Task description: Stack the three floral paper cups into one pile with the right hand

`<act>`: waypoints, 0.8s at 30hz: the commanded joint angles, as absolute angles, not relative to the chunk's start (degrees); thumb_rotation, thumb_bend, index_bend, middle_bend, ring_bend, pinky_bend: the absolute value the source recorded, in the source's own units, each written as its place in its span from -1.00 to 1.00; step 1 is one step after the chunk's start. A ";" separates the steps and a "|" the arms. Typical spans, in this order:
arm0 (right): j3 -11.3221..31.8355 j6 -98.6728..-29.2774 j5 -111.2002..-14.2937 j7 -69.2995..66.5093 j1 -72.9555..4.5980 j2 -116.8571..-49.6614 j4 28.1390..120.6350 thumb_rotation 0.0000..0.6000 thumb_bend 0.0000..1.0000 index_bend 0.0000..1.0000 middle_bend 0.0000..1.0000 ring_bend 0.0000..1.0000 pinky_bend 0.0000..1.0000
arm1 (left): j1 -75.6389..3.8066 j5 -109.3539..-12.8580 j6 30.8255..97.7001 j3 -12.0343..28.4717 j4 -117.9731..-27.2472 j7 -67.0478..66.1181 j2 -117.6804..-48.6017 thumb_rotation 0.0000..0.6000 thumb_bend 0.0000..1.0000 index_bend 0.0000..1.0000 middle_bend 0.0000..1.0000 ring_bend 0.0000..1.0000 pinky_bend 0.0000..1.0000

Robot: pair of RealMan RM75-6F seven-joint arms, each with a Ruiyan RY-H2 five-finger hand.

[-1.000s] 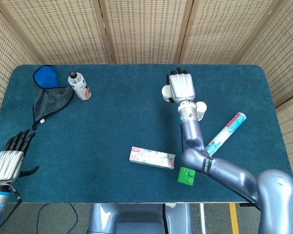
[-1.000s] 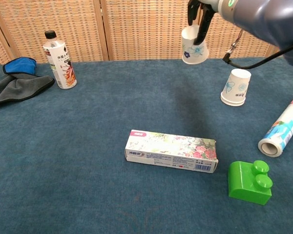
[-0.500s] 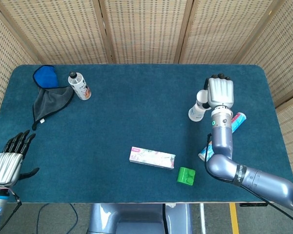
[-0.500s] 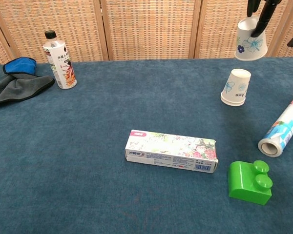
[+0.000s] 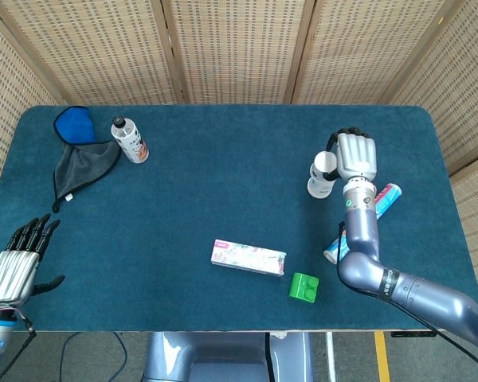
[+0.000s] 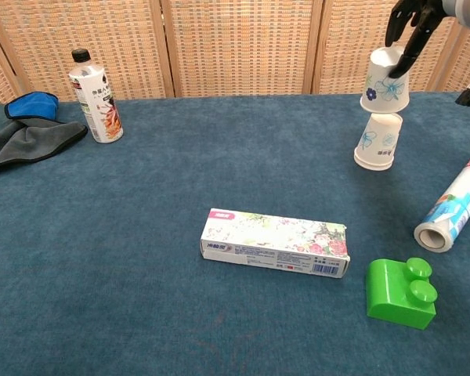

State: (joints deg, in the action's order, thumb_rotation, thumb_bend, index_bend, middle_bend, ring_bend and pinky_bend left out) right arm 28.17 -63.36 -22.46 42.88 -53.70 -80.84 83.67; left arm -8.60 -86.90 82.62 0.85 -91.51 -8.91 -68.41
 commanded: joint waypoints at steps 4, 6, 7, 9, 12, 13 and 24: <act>26.64 -61.84 -21.86 41.62 -54.49 -82.29 80.07 1.00 -0.60 0.41 -0.26 -0.56 -0.47 | -8.64 -86.73 82.58 1.08 -91.42 -8.86 -68.45 1.00 -0.66 -0.89 -1.00 -1.00 -0.81; 26.30 -61.37 -21.83 41.20 -54.66 -82.63 79.01 1.00 -0.60 0.41 -0.26 -0.56 -0.47 | -8.79 -86.56 82.26 1.16 -91.51 -9.19 -68.52 1.00 -0.66 -0.88 -1.00 -1.00 -0.81; 26.19 -61.15 -21.70 41.03 -54.70 -82.73 78.67 1.00 -0.60 0.41 -0.26 -0.56 -0.47 | -8.81 -86.54 82.16 1.13 -91.54 -9.27 -68.53 1.00 -0.66 -0.88 -1.00 -1.00 -0.81; 26.12 -60.63 -21.31 40.61 -54.77 -82.84 78.17 1.00 -0.60 0.41 -0.26 -0.56 -0.47 | -8.92 -86.44 81.97 1.20 -91.60 -9.43 -68.58 1.00 -0.66 -0.87 -1.00 -1.00 -0.81; 26.09 -59.98 -21.11 39.77 -54.79 -82.95 77.63 1.00 -0.60 0.40 -0.27 -0.56 -0.49 | -8.89 -86.33 81.91 1.20 -91.58 -9.60 -68.67 1.00 -0.66 -0.86 -1.00 -1.00 -0.81; 25.93 -59.88 -21.26 39.62 -54.85 -83.05 77.27 1.00 -0.60 0.40 -0.27 -0.56 -0.50 | -8.87 -86.35 81.92 1.17 -91.57 -9.65 -68.70 1.00 -0.66 -0.86 -1.00 -1.00 -0.81; 23.36 -55.74 -18.72 40.22 -55.20 -84.13 73.16 1.00 -0.60 -0.20 -0.77 -0.92 -0.87 | -8.64 -86.62 82.07 0.93 -91.22 -9.38 -68.86 1.00 -0.66 -0.86 -1.00 -1.00 -0.81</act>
State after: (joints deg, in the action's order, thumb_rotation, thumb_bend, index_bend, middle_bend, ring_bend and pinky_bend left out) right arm 24.06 -56.29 -19.35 39.61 -55.04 -84.04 73.89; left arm -8.66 -86.60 82.05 0.93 -91.23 -9.40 -68.87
